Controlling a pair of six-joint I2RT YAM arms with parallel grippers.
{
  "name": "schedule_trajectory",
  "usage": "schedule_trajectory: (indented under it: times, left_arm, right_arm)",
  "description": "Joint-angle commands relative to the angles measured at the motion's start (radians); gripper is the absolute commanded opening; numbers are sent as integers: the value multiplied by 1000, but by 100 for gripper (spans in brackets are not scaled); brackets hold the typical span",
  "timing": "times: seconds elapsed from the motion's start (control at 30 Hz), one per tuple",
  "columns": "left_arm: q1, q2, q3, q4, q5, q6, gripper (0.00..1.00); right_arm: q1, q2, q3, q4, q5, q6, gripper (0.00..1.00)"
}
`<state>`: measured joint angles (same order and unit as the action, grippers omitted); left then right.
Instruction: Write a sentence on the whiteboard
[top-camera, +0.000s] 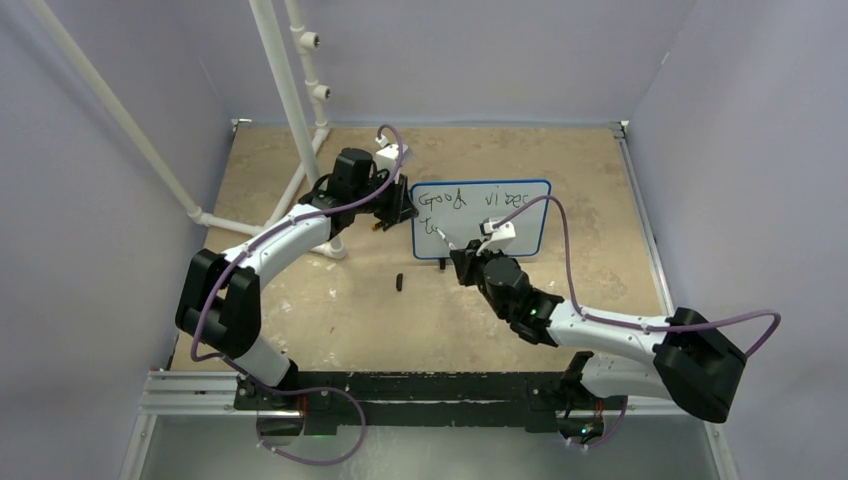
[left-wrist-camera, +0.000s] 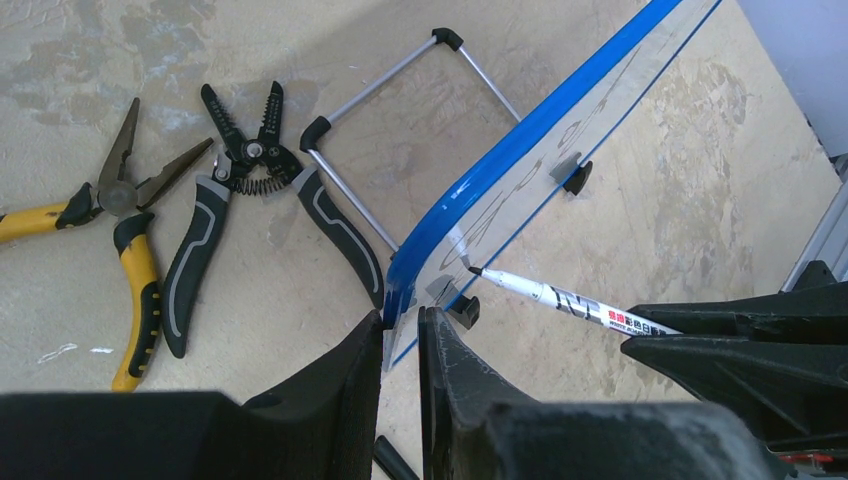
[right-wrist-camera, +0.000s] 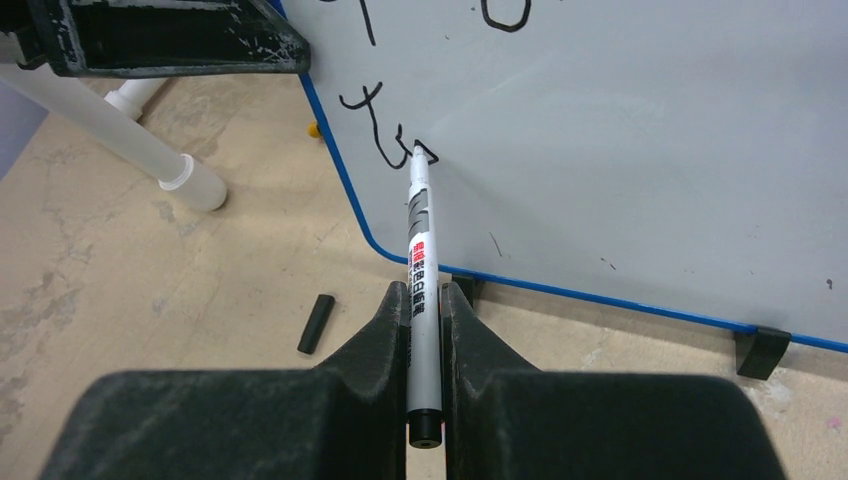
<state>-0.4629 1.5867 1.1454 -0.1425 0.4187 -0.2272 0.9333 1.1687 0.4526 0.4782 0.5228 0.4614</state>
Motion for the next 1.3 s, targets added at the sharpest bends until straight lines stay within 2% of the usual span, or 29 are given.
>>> schedule_trajectory:
  times: [0.0, 0.27, 0.47, 0.6, 1.07, 1.27]
  left_arm:
    - [1, -21, -9, 24, 20, -12, 18]
    - [1, -19, -9, 24, 19, -11, 18]
    - [1, -19, -9, 24, 15, -11, 18]
    - [1, -18, -9, 23, 15, -11, 19]
    - [1, -22, -9, 25, 18, -12, 19]
    - [1, -24, -9, 26, 18, -13, 19]
  right_arm:
    - [-4, 16, 46, 76, 18, -33, 0]
    - [-4, 30, 49, 79, 5, -33, 0]
    - [-4, -67, -9, 104, -10, -43, 0]
    - [-4, -116, -29, 61, 28, -23, 0]
    - [-5, -52, -1, -49, 129, 22, 0]
    - [-5, -61, -16, -89, 125, 67, 0]
